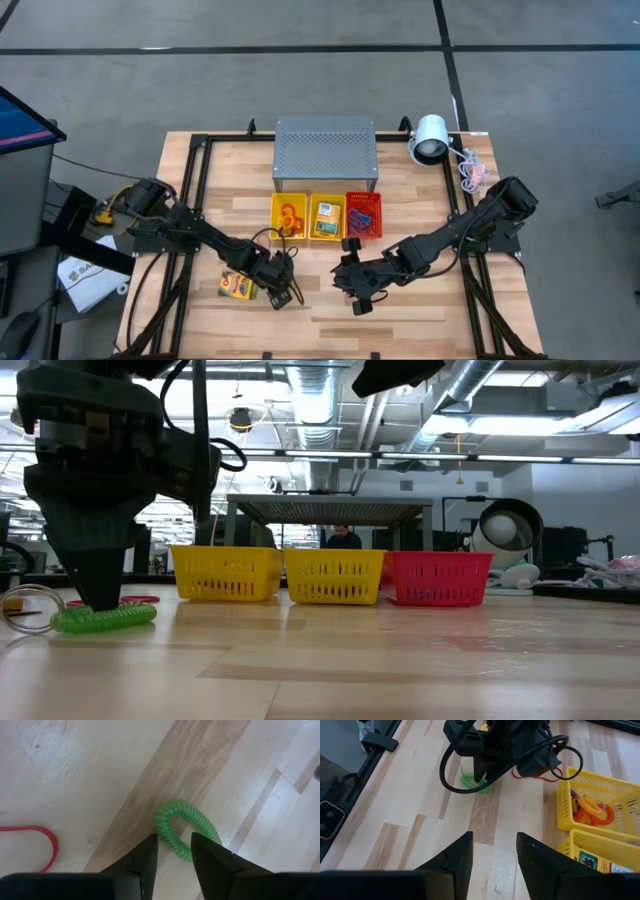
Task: Pick & Place Office Desk Supplies
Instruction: Put the green spring keychain into the left yellow bin
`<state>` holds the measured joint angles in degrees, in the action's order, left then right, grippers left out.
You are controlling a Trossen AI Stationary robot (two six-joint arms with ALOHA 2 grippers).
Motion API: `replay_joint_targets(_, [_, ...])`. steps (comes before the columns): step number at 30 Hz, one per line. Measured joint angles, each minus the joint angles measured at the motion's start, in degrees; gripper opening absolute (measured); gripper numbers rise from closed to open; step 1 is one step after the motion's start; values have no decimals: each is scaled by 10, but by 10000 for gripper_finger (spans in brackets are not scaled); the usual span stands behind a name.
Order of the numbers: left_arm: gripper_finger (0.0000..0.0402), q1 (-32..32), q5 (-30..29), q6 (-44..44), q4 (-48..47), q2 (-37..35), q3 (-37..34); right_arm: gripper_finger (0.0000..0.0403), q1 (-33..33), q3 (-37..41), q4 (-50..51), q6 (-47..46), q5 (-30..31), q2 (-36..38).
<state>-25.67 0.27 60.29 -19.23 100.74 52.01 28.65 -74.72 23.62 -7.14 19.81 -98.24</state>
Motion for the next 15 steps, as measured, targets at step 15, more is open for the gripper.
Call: replay_joint_targets(15, [49,15,-2,-14,-16,16,-1,143,0,0,0,0,0,0])
